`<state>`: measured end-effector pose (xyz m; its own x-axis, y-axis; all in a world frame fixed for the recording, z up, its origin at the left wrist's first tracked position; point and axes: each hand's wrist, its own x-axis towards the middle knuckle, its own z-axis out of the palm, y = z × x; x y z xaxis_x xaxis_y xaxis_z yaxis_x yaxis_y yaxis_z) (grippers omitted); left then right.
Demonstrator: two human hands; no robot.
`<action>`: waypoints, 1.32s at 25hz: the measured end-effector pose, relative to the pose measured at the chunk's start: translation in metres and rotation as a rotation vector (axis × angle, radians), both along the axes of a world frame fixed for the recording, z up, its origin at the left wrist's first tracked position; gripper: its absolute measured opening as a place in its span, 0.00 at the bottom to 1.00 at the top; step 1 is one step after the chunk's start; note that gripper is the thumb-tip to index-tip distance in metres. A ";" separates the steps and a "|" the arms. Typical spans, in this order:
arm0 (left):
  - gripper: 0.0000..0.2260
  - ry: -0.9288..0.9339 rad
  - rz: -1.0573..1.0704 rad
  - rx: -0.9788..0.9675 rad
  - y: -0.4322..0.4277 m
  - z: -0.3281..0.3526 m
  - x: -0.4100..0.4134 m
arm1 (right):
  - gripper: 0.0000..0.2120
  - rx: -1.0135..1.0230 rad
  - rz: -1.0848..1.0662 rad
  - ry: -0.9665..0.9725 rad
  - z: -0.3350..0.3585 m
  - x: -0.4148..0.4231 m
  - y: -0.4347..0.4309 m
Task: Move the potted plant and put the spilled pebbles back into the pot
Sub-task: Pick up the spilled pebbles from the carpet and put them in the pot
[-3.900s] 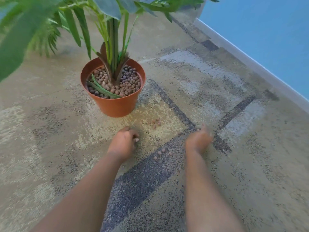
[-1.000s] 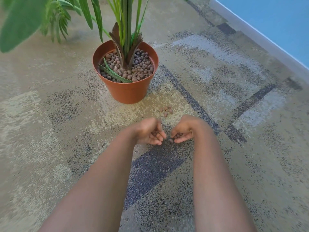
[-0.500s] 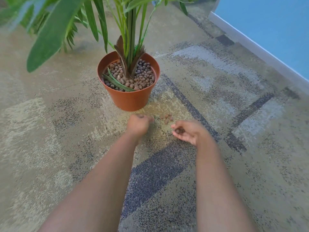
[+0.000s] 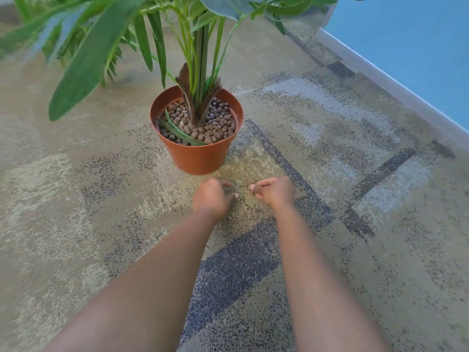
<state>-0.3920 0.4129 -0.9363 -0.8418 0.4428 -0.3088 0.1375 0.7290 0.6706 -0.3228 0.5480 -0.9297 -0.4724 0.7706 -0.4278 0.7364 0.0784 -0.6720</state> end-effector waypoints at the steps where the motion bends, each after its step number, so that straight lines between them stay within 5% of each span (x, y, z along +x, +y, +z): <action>1: 0.16 0.018 -0.001 -0.001 0.001 -0.001 -0.001 | 0.05 0.042 0.034 -0.002 -0.003 -0.004 -0.004; 7: 0.17 0.122 -0.024 0.023 0.011 -0.010 -0.007 | 0.03 0.046 -0.020 0.067 -0.019 0.004 -0.003; 14: 0.13 0.148 -0.098 -0.116 0.038 -0.016 -0.003 | 0.02 -0.454 -0.579 0.650 -0.034 0.043 0.006; 22: 0.05 0.042 0.030 0.040 0.047 -0.026 0.003 | 0.01 -0.506 -0.589 0.656 -0.036 0.041 0.010; 28: 0.14 -0.589 0.400 0.637 0.020 -0.007 0.004 | 0.04 -0.535 -0.676 0.616 -0.029 0.037 0.013; 30: 0.16 -0.631 0.309 0.587 0.008 -0.002 0.014 | 0.04 -0.580 -0.664 0.589 -0.026 0.037 0.019; 33: 0.11 -0.422 0.098 0.321 -0.001 -0.009 0.035 | 0.02 -0.533 -0.533 0.465 -0.021 0.033 0.028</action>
<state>-0.3568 0.4121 -0.9449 -0.7158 0.4959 -0.4916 -0.2508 0.4745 0.8438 -0.2893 0.5762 -0.9502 -0.3231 0.6907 -0.6470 0.2285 -0.6065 -0.7615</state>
